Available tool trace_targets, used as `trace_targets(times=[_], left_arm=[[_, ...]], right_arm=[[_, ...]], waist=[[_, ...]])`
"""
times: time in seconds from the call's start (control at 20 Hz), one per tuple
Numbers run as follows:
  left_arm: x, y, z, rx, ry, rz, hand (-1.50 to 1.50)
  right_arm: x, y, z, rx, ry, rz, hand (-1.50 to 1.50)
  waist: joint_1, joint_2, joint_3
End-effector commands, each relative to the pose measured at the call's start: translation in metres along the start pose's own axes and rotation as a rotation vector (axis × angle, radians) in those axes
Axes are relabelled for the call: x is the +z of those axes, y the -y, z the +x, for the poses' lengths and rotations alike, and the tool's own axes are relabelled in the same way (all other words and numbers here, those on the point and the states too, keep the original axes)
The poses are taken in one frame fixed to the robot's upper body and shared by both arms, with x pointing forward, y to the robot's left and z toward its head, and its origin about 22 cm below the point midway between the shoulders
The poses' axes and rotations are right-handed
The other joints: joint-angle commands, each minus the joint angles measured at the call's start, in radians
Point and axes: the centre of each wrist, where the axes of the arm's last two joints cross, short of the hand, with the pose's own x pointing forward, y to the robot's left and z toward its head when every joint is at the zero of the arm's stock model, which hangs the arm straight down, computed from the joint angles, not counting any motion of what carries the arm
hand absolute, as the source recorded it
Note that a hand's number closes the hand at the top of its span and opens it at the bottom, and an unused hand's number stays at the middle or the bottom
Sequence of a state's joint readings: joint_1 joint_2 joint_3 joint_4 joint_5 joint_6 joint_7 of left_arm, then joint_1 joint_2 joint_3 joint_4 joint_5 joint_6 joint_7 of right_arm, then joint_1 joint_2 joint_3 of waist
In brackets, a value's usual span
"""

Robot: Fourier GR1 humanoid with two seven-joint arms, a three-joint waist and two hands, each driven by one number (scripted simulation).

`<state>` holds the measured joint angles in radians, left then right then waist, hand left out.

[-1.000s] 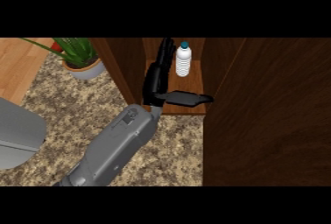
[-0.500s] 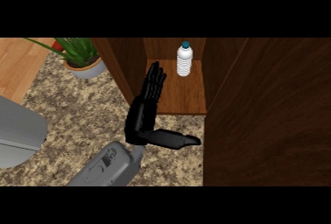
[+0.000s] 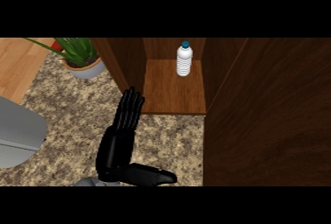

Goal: Pick up the bottled water, place it into the cabinet and close the cabinet

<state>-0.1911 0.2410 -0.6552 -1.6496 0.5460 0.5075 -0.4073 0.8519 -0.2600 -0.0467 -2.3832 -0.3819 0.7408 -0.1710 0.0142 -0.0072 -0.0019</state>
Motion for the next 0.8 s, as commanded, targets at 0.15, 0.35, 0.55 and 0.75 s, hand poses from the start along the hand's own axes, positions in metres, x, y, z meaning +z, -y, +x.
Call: trace_targets(times=[0.15, 0.35, 0.55, 0.75], left_arm=[[0.026, -0.012, 0.029, -0.003, 0.034, 0.034, -1.5], [0.041, -0.03, 0.02, -0.02, 0.013, 0.062, -1.5], [0.053, -0.038, 0.04, 0.005, 0.014, 0.062, -1.5], [0.05, -0.056, 0.04, -0.018, 0.036, 0.095, -1.5]], right_arm=[[-0.025, -0.035, 0.044, 0.086, -0.019, 0.161, 1.5], [-0.032, -0.048, 0.046, 0.07, -0.022, 0.228, 1.5], [-0.044, -0.056, 0.045, 0.063, 0.045, 0.216, 1.5], [-0.054, -0.067, 0.041, 0.042, 0.014, 0.254, 1.5]], waist=[[-0.002, 0.003, -0.001], [-0.015, 0.0, -0.003], [-0.002, -0.005, -0.004], [-0.015, -0.003, -0.006]])
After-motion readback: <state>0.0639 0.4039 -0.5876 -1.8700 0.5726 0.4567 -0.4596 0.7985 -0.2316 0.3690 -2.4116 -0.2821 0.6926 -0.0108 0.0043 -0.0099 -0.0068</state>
